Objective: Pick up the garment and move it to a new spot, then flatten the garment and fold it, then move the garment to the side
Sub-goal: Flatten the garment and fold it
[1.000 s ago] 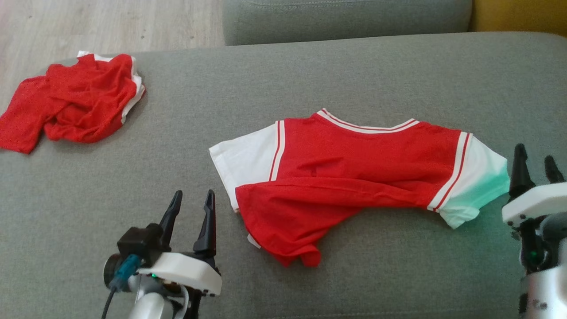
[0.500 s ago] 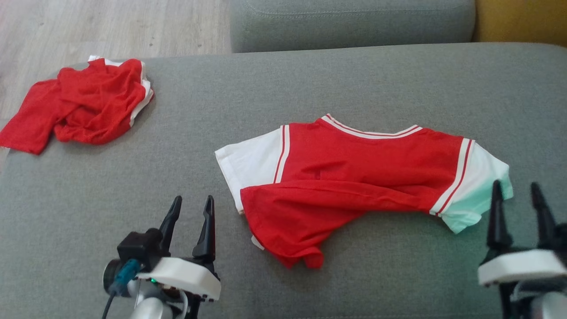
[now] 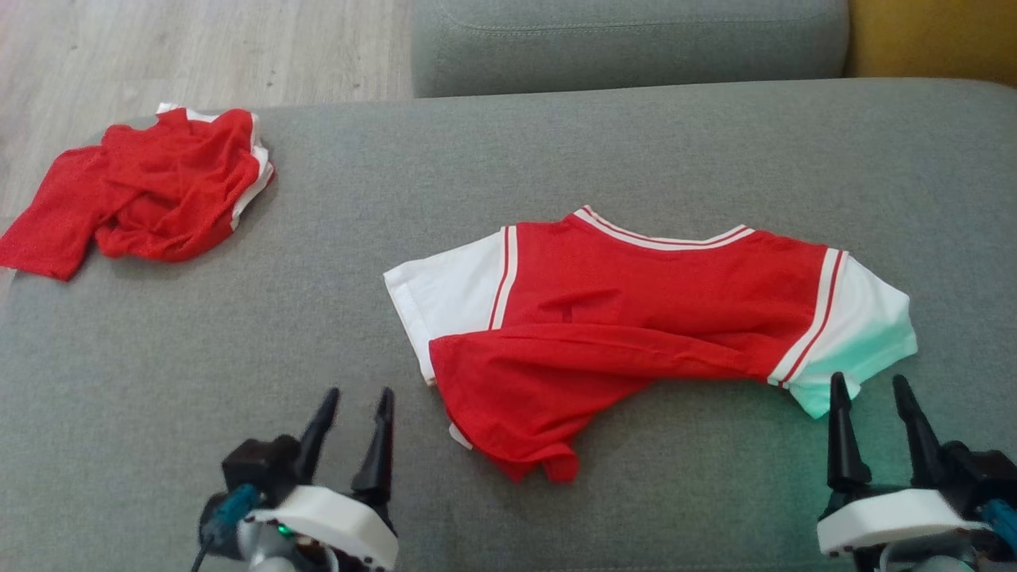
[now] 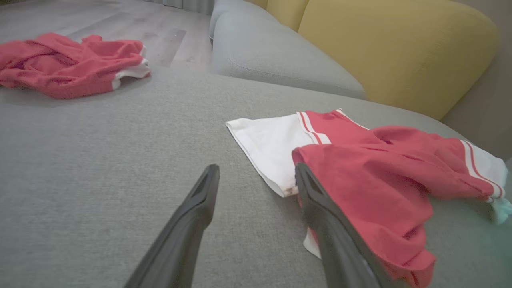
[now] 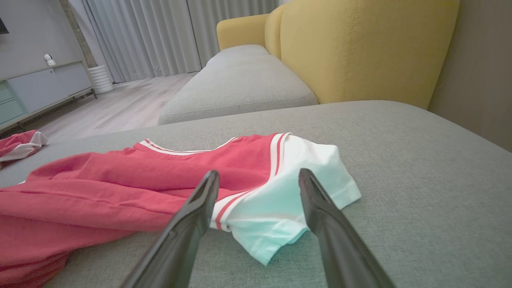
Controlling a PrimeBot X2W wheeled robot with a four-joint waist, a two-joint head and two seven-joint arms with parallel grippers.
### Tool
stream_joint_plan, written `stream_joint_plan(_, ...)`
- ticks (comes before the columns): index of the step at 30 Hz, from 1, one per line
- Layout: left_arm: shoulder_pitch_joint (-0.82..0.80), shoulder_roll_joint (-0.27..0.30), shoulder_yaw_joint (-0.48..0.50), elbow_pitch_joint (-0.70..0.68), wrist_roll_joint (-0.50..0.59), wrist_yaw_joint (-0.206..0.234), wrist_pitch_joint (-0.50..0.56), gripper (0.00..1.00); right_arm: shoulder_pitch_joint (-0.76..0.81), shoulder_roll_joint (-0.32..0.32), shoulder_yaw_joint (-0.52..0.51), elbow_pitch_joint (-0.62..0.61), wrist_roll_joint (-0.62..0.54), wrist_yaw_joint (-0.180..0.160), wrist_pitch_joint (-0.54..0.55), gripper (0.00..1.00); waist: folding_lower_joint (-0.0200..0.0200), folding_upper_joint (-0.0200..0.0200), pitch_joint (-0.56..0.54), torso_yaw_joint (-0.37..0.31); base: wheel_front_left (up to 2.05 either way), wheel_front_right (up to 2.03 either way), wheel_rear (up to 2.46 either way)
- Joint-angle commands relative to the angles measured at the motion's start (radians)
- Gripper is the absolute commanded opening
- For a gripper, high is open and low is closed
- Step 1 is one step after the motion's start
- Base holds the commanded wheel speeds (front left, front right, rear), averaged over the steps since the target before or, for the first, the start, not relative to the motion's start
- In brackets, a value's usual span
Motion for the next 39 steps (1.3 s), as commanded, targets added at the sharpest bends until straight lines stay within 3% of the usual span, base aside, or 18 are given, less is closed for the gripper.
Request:
stream_joint_plan(1, -0.048, -0.001, 0.014, -0.01, -0.019, -0.017, -0.012, 1.0, -0.03, -0.013, 0.031, -0.025, 0.006, -0.001, -0.013, 1.0, 0.0, 0.0, 0.002, -0.001, 0.0, 0.0, 0.0)
stream_joint_plan(9, -0.141, -0.001, -0.054, 0.059, -0.173, -0.069, 0.022, 1.0, -0.046, -0.013, 0.047, -0.022, 0.011, -0.001, -0.013, 1.0, 0.0, 0.0, 0.007, -0.002, 0.0, 0.0, 0.0)
stream_joint_plan(18, -0.266, -0.001, -0.105, 0.157, -0.421, -0.092, 0.212, 1.0, -0.059, -0.011, 0.078, -0.022, 0.024, -0.001, -0.013, 1.0, 0.0, 0.0, 0.019, -0.029, 0.0, 0.0, 0.0)
stream_joint_plan(27, -0.342, 0.013, -0.148, 0.253, -0.491, -0.099, 0.269, 1.0, -0.069, -0.011, 0.077, -0.024, 0.024, -0.001, -0.013, 1.0, 0.0, 0.0, 0.037, -0.064, 0.0, 0.0, 0.0)
stream_joint_plan(28, -0.347, 0.012, -0.158, 0.25, -0.508, -0.099, 0.268, 0.51, -0.07, -0.011, 0.075, -0.025, 0.025, -0.001, -0.013, 1.0, 0.0, 0.0, 0.039, -0.067, 0.0, 0.0, 0.0)
stream_joint_plan(29, -0.353, 0.013, -0.169, 0.244, -0.524, -0.099, 0.268, 0.21, -0.07, -0.011, 0.072, -0.025, 0.027, -0.001, -0.013, 1.0, 0.0, 0.0, 0.041, -0.069, 0.0, 0.0, 0.0)
stream_joint_plan(30, -0.359, 0.019, -0.177, 0.241, -0.536, -0.1, 0.261, 0.0, -0.07, -0.011, 0.07, -0.025, 0.028, -0.001, -0.013, 1.0, 0.0, 0.0, 0.043, -0.071, 0.0, 0.0, 0.0)
stream_joint_plan(39, -0.491, 0.13, -0.195, 0.247, -0.52, -0.1, 0.153, 0.0, -0.099, -0.009, 0.079, -0.024, 0.04, -0.001, -0.014, 1.0, 0.0, 0.0, 0.061, -0.128, 0.0, 0.0, 0.0)
